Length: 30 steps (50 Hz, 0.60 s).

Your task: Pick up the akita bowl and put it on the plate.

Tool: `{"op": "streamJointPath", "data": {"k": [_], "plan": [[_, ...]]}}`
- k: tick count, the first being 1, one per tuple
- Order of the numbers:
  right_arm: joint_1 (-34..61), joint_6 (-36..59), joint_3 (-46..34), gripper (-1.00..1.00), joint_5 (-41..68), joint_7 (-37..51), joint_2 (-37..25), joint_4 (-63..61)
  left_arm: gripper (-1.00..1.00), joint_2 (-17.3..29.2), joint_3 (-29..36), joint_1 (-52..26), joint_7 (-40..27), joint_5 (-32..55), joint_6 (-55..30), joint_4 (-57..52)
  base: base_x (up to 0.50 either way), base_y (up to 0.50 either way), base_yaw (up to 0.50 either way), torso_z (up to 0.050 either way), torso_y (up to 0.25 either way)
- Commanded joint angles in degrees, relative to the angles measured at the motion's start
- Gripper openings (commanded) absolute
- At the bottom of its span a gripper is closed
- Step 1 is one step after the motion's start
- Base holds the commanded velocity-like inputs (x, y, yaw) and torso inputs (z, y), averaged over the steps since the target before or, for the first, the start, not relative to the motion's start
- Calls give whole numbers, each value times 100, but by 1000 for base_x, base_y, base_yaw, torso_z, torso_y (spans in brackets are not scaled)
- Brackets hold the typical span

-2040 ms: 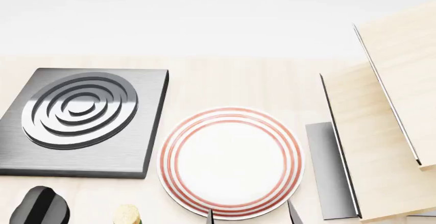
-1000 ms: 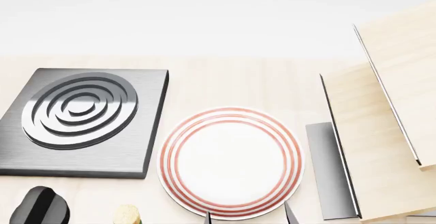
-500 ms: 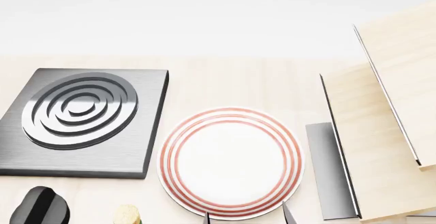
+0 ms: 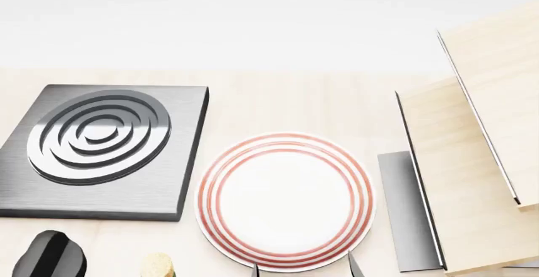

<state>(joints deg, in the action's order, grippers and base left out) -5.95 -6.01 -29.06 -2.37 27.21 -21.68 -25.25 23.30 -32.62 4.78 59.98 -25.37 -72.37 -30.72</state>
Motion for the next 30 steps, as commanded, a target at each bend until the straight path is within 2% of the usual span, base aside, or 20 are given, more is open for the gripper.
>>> {"op": "streamJointPath", "data": {"k": [1,7,11,13,16,30], "plan": [[3,-21,-10,100,17,14,-12,30,-100,-173,167,-50,-216,-364,309,410,0,0,-4,-11,0],[-3,-38,-24,100,15,27,-15,41,-100,-215,151,-6,-353,-354,582,422,5,0,-5,-4,0],[4,-58,-26,100,27,33,-14,72,-100,-251,162,112,-722,-433,1117,469,6,0,-5,-3,0],[2,-48,-25,100,32,34,-20,58,-100,-285,86,79,-617,-327,1070,450,6,0,-5,-5,0],[6,-70,-16,100,67,35,-24,90,-100,-334,6,156,-758,-256,1514,329,4,0,-5,-3,0],[15,-68,-47,100,45,49,-40,92,-100,-536,-313,-152,-1018,-215,1693,-452,4,0,-2,-1,0]]}}
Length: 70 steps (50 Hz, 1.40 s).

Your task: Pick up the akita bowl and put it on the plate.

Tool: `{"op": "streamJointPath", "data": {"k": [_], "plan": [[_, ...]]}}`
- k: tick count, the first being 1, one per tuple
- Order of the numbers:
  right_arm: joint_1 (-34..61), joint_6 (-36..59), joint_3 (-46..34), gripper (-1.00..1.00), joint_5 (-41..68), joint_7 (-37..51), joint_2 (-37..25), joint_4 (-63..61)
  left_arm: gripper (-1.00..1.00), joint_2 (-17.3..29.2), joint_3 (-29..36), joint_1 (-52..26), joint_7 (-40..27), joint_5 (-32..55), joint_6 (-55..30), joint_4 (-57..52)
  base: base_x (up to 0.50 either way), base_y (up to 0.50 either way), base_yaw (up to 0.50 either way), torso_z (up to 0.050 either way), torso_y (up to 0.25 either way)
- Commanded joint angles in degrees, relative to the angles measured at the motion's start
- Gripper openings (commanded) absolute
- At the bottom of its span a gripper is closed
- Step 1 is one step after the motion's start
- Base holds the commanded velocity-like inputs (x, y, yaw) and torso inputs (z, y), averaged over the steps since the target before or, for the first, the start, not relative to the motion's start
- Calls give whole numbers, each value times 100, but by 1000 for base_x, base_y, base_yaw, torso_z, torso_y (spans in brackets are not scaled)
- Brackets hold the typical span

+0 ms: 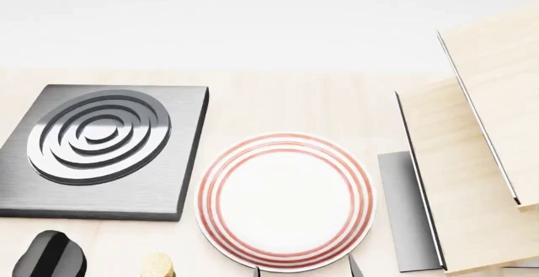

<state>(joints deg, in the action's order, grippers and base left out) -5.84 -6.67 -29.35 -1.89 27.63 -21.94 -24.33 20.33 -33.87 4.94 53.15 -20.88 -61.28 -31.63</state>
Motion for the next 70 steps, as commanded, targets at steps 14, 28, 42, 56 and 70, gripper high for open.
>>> {"op": "streamJointPath", "data": {"k": [14,28,42,56,70], "plan": [[7,-17,-24,100,6,32,-31,11,-100,-313,-645,-996,-643,-597,388,-852,0,0,0,0,0],[-4,-31,-35,100,20,59,-45,2,-100,-116,-586,-1760,-658,-567,70,-1367,0,0,0,0,0],[-24,-94,-16,100,71,85,-86,-1,-100,356,-46,-2531,-556,-833,-871,-1817,0,0,0,0,0],[-5,-96,-49,100,57,97,-92,3,-100,661,843,-3340,-837,-1070,-1256,-1487,0,0,0,0,0],[-19,-47,-38,100,77,117,-136,-93,-100,911,1824,-4351,-990,-1274,-1787,-1261,0,0,0,0,0]]}}
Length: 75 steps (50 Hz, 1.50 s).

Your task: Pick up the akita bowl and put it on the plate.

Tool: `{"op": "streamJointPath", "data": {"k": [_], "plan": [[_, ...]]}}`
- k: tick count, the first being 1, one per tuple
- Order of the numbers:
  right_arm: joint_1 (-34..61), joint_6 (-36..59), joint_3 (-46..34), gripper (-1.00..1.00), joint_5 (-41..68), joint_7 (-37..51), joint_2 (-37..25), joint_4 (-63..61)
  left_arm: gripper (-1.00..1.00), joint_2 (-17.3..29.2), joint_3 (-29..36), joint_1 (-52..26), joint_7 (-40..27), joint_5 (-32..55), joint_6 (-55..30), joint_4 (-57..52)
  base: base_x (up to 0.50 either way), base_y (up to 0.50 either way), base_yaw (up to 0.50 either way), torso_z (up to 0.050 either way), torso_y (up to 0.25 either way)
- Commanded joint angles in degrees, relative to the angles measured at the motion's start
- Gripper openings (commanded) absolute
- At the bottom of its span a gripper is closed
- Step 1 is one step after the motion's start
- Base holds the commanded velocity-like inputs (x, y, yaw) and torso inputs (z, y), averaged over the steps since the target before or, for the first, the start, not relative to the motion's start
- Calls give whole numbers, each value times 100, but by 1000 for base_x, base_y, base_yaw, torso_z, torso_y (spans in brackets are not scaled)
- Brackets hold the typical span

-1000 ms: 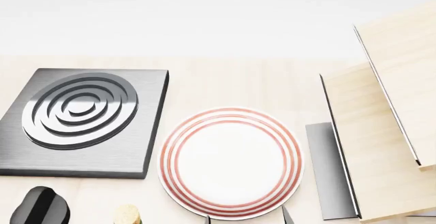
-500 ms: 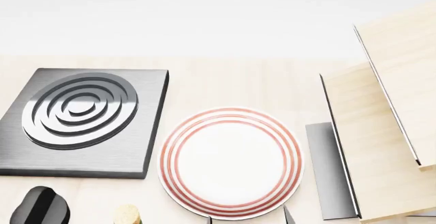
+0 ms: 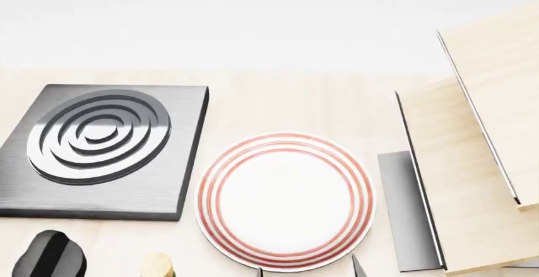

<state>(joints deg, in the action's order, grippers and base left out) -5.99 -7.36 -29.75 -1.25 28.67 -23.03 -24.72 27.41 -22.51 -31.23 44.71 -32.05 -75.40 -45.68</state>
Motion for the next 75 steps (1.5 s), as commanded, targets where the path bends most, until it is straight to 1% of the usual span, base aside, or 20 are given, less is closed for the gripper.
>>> {"op": "streamJointPath", "data": {"k": [1,5,8,13,16,19,29,34,38,43,44,46,60,67,75], "plan": [[4,24,0,100,17,11,-25,-48,-100,219,768,-805,-159,-175,-411,169,0,0,0,0,0],[4,48,0,100,26,10,-39,-79,-100,238,1050,-1043,-237,-210,-434,320,0,0,0,0,0],[3,63,14,100,34,22,-49,-94,-100,279,1350,-1384,-297,-243,-499,507,0,0,0,0,0],[4,56,24,100,61,28,-62,-87,-100,279,1586,-1813,-359,-245,-539,783,0,0,0,0,0],[-9,64,27,100,54,36,-78,-125,-100,240,1706,-1975,-389,-203,-470,968,0,0,0,0,0],[-7,74,43,100,76,42,-90,-135,-100,229,1955,-2286,-421,-233,-560,1135,0,0,0,0,0],[2,100,43,100,88,49,-112,-172,-100,123,2536,-2984,-496,-299,-670,1479,0,0,0,0,1],[7,140,37,100,94,49,-120,-192,-100,-66,2746,-3371,-539,-263,-669,1736,0,0,0,0,0],[27,186,20,100,86,46,-112,-203,-100,-235,3045,-3781,-584,-258,-668,1978,0,0,0,0,0],[60,175,-12,100,95,23,-102,-142,-100,-575,3116,-3999,-697,-203,-568,2129,0,0,0,0,0],[58,179,-8,100,91,25,-111,-144,-100,-601,3253,-4012,-760,-212,-452,2232,0,0,0,0,0],[63,168,30,100,132,31,-131,-122,-100,-751,3300,-4128,-828,-179,-381,2381,0,0,0,0,0],[28,74,45,100,157,73,-158,-32,-100,-1364,3441,-4414,-1165,-2,19,3074,0,0,0,0,1],[-16,33,95,100,197,107,-205,-53,-100,-1585,3390,-4418,-1345,119,309,3334,0,0,0,0,0],[-3,8,86,100,197,124,-195,9,-100,-1806,3271,-4609,-1609,285,691,3860,0,0,0,0,1]]}}
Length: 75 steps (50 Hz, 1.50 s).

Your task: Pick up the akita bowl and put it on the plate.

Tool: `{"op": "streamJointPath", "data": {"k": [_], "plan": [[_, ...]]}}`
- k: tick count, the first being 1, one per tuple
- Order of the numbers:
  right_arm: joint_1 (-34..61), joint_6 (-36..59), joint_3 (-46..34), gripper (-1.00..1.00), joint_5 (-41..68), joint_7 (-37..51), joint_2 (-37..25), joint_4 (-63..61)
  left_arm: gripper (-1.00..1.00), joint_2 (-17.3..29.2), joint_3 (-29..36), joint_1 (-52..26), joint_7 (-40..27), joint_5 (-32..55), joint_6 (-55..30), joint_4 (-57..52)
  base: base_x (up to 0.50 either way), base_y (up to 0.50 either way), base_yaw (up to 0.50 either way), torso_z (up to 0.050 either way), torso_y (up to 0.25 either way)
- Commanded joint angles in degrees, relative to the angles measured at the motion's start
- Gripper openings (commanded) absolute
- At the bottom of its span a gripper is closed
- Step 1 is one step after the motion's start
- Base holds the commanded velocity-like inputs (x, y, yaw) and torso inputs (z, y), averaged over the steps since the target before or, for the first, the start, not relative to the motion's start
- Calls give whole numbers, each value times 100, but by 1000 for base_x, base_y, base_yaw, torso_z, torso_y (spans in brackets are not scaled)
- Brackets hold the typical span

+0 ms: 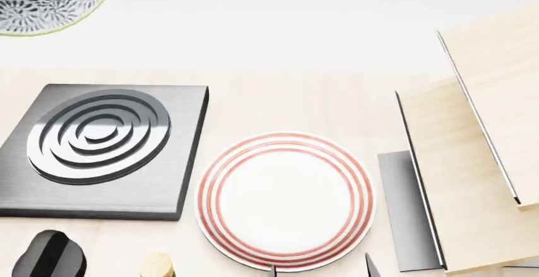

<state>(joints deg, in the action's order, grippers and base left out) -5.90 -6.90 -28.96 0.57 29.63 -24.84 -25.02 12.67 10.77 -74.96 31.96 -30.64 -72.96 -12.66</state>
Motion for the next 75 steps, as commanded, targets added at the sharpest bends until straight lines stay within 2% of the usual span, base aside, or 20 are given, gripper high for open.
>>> {"op": "streamJointPath", "data": {"k": [1,13,20,26,28,29,33,38,39,42,43,46,50,54,57,61,62,75], "plan": [[-18,-28,5,100,12,29,-19,24,-100,-371,-66,-276,-407,165,549,667,0,0,0,0,0],[-17,-51,-21,100,10,42,-19,60,-100,-661,-210,-473,-804,474,1159,1593,0,0,0,0,0],[-10,-46,-51,100,-2,38,-17,53,-100,-922,-624,-811,-985,755,971,2274,0,0,0,0,1],[3,-84,-62,100,18,36,-12,113,-100,-974,-694,-826,-1179,918,1277,2646,0,0,0,0,0],[0,-86,-69,100,22,35,-12,110,-100,-1051,-872,-950,-1098,1075,988,2809,0,0,0,0,0],[9,-88,-80,100,12,31,-8,120,-100,-1187,-1319,-1189,-944,1367,367,3040,0,0,0,0,0],[4,-85,-102,100,-6,35,-4,129,-100,-1200,-1222,-1303,-1042,1463,56,3390,0,0,0,0,0],[6,-93,-114,100,2,32,-9,138,-100,-1164,-1174,-1414,-1145,1659,-83,3884,0,0,0,0,2],[18,-99,-117,100,14,27,-1,165,-100,-1198,-1486,-1520,-1319,1758,-54,4130,0,0,0,0,0],[26,-97,-141,100,-6,25,7,184,-100,-1212,-1732,-1595,-1552,1932,35,4453,0,0,0,0,0],[25,-104,-137,100,6,26,5,189,-100,-1187,-1583,-1575,-1540,1928,44,4528,0,0,0,0,0],[24,-114,-156,100,-10,26,8,212,-100,-1214,-1765,-1551,-1748,2103,49,4684,0,0,0,0,0],[27,-128,-161,100,0,28,8,239,-100,-1182,-2001,-1684,-2058,2283,197,5201,0,0,0,0,0],[33,-152,-180,100,-2,26,15,286,-100,-1148,-1789,-1645,-2086,2318,362,5483,0,0,0,0,0],[35,-151,-193,100,-13,29,19,300,-100,-1117,-2032,-1826,-2307,2431,526,6061,0,0,0,0,3],[57,-141,-217,100,-7,14,31,320,-100,-1157,-1861,-1916,-2327,2457,740,6479,0,0,0,0,0],[50,-144,-220,100,-18,21,29,319,-100,-1150,-1988,-1992,-2389,2537,763,6656,0,0,0,0,0],[45,-244,-250,100,19,21,34,452,-100,-1182,-2341,-2605,-2780,3003,1826,8586,0,0,0,0,0]]}}
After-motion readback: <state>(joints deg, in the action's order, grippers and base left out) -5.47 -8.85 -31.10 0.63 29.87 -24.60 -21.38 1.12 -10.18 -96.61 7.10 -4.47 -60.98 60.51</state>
